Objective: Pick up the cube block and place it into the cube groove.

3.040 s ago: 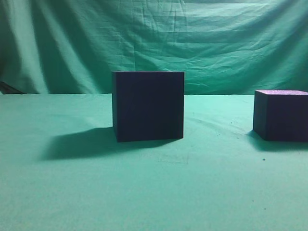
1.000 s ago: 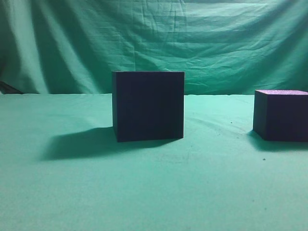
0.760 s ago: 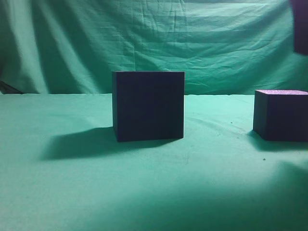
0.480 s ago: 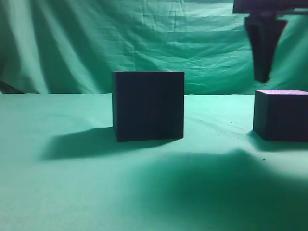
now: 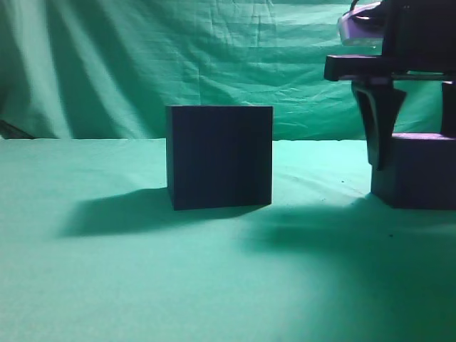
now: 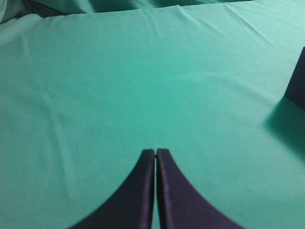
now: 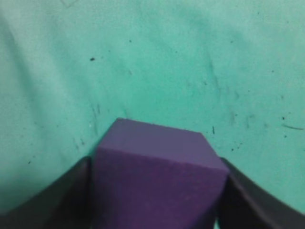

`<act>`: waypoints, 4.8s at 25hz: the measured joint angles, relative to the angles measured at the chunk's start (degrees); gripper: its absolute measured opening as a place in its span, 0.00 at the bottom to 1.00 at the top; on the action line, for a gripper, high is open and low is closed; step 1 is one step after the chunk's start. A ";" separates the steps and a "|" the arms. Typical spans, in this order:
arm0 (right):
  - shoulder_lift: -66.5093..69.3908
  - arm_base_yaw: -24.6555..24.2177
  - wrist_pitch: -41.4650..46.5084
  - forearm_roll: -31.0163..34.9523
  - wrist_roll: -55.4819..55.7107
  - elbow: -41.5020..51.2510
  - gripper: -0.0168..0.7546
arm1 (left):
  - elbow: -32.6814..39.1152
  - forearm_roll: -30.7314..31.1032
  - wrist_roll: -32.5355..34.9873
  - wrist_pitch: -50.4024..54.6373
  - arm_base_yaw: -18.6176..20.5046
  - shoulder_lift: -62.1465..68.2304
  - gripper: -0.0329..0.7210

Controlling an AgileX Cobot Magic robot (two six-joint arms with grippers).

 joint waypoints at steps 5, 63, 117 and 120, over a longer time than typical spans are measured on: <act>0.13 0.00 4.18 0.00 0.25 -4.17 0.59 | 0.00 0.00 0.00 0.00 0.00 0.00 0.04; 10.11 19.30 17.66 -2.98 -0.27 -31.44 0.85 | 0.00 0.00 0.00 0.00 0.00 0.00 0.04; -80.19 11.61 -4.60 1.99 -26.30 25.26 0.02 | 0.00 0.00 0.00 0.00 0.00 0.00 0.04; -85.14 3.41 -14.54 1.99 -26.51 33.73 0.02 | 0.00 0.00 0.00 0.00 0.00 0.00 0.04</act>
